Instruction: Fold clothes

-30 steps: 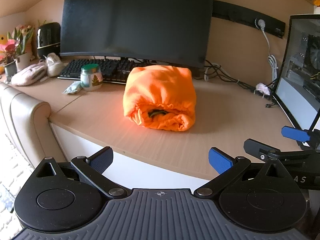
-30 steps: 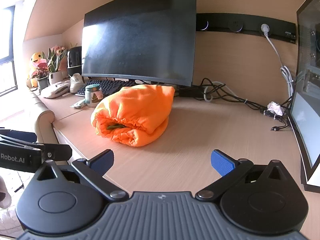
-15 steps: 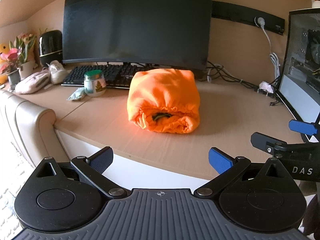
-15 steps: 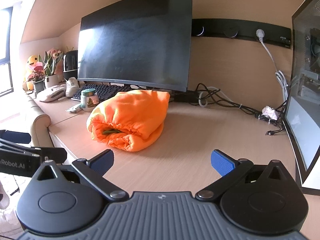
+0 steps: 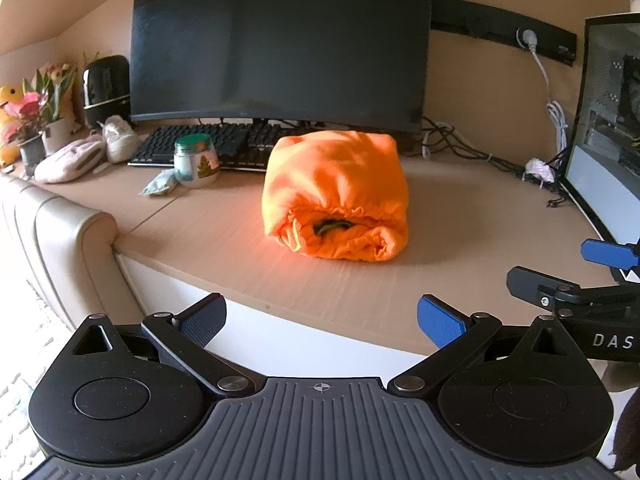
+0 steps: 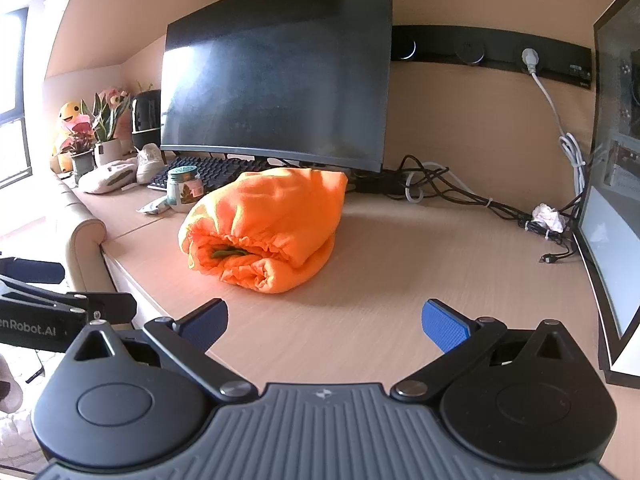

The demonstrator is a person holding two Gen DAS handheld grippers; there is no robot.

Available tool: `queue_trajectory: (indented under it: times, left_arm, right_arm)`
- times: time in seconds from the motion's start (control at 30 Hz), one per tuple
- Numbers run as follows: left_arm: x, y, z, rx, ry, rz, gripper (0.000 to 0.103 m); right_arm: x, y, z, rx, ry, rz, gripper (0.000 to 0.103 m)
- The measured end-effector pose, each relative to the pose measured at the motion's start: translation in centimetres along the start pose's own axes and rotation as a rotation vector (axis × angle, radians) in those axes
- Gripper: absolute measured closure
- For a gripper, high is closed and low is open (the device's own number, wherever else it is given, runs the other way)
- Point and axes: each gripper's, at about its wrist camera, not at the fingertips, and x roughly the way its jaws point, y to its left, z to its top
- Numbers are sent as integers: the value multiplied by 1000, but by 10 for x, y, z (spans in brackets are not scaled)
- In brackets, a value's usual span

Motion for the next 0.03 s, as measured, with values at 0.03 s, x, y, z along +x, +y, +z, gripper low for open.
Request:
queue_trajectory:
  times: [0.03]
  left_arm:
    - [0, 0, 0, 1, -4, 3, 0]
  right_arm:
    - [0, 0, 0, -1, -2, 0, 0]
